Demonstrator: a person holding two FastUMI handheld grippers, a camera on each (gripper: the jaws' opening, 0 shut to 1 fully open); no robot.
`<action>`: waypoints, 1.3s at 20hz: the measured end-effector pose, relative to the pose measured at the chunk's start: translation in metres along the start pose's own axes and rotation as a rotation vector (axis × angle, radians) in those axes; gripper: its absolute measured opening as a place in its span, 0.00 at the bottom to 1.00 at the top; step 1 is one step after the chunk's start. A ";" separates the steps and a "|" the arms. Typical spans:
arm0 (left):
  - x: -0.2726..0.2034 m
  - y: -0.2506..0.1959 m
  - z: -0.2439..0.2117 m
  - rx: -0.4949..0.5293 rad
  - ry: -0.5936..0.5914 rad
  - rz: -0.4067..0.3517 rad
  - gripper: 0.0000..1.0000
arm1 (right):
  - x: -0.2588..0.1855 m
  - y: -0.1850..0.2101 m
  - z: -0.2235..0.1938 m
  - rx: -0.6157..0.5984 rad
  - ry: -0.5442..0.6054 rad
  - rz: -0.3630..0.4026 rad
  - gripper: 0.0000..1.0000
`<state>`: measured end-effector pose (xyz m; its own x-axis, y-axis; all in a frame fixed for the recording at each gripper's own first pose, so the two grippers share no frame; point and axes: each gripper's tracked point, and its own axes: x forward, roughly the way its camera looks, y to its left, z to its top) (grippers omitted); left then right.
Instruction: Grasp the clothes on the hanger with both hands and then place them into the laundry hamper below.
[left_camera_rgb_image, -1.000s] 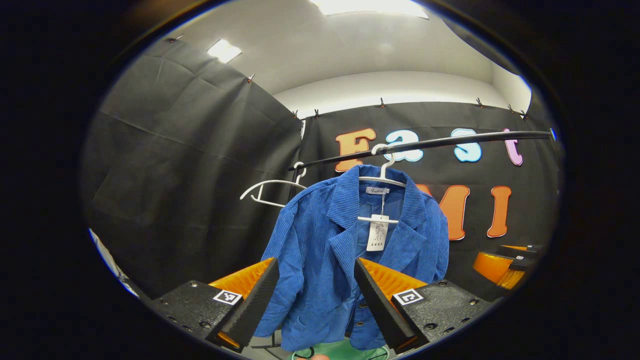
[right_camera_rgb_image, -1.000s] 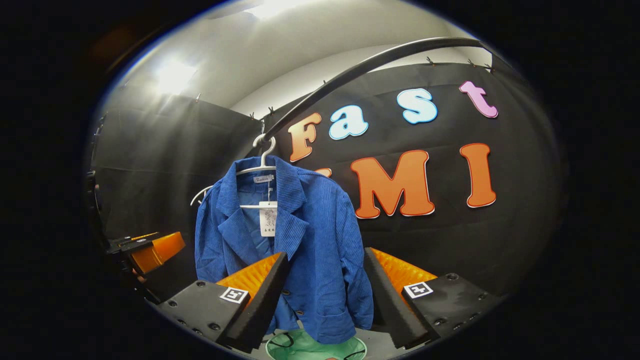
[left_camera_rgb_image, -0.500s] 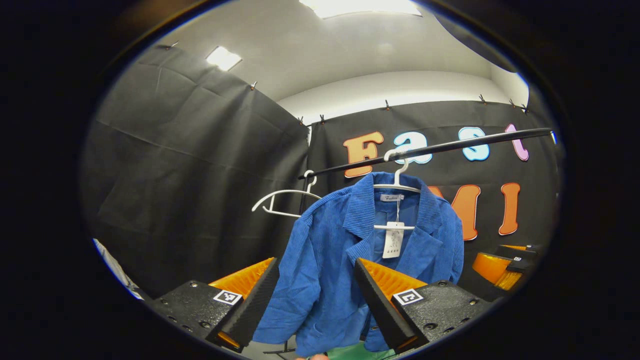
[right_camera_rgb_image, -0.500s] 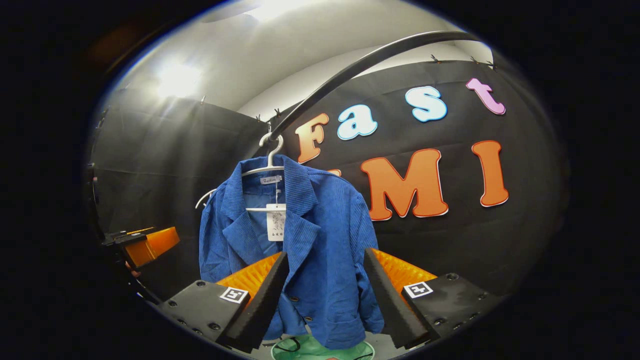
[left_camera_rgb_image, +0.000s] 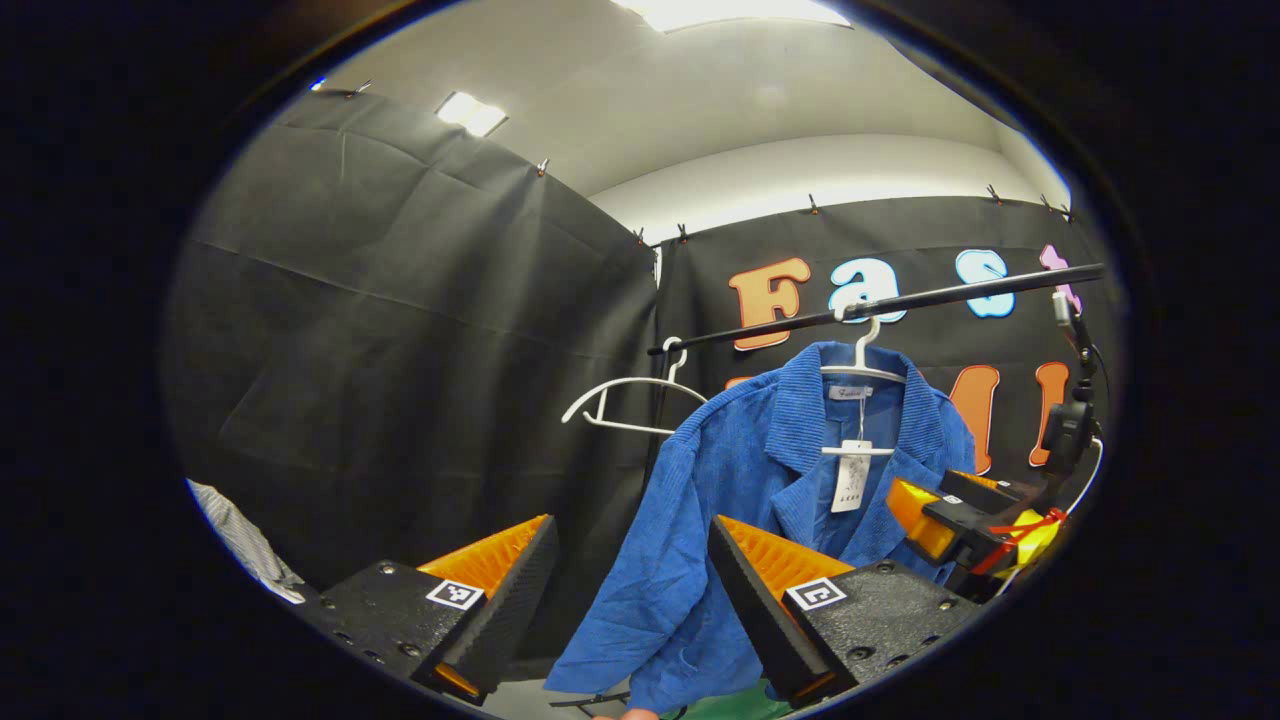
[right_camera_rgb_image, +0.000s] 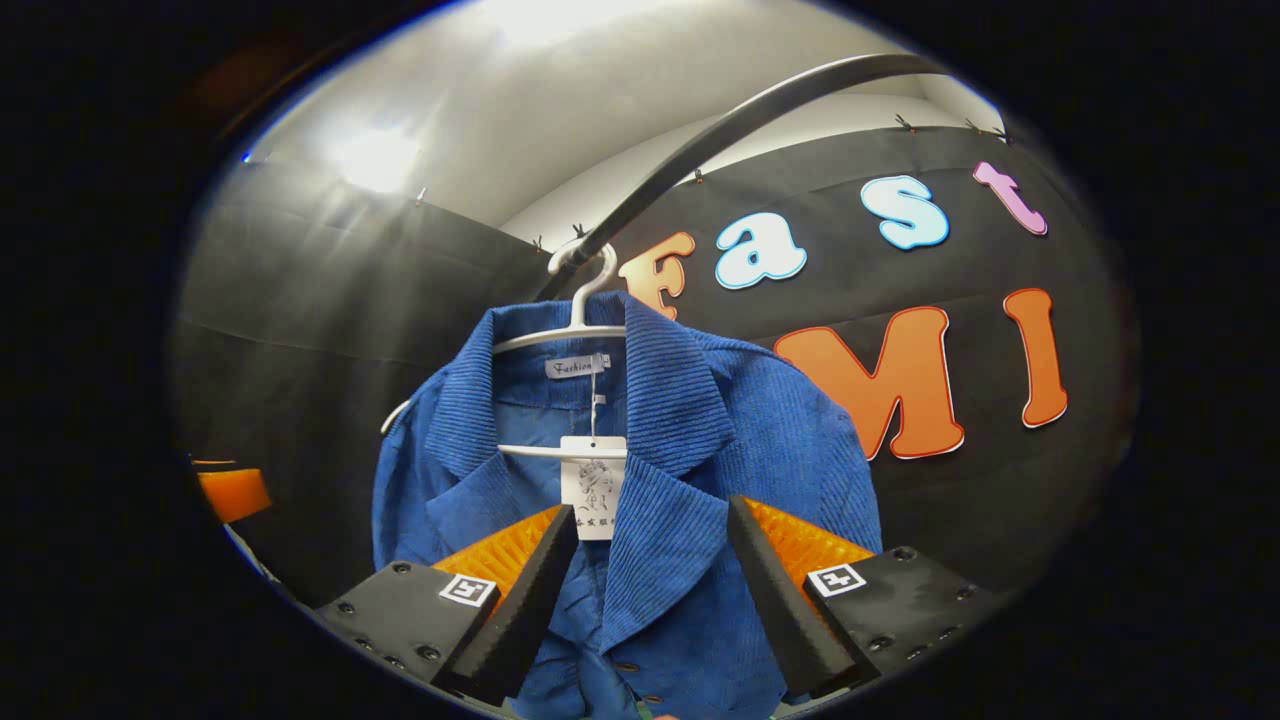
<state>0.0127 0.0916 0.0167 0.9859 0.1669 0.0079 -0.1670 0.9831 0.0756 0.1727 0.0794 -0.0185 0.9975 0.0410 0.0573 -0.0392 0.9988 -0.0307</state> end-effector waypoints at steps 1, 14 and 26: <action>0.000 0.007 0.001 0.008 -0.003 0.013 0.92 | 0.012 -0.002 -0.003 0.001 0.003 -0.038 0.98; 0.007 0.044 -0.015 0.010 0.029 0.065 0.92 | 0.038 -0.071 -0.092 0.064 0.120 -0.283 0.63; 0.029 -0.063 -0.053 -0.063 0.085 -0.200 0.92 | -0.052 -0.053 -0.015 0.053 0.117 0.051 0.15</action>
<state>0.0516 0.0389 -0.0406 0.9960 -0.0289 -0.0850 0.0294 0.9996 0.0045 0.1234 0.0234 -0.0352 0.9940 0.0909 -0.0603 -0.0897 0.9957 0.0225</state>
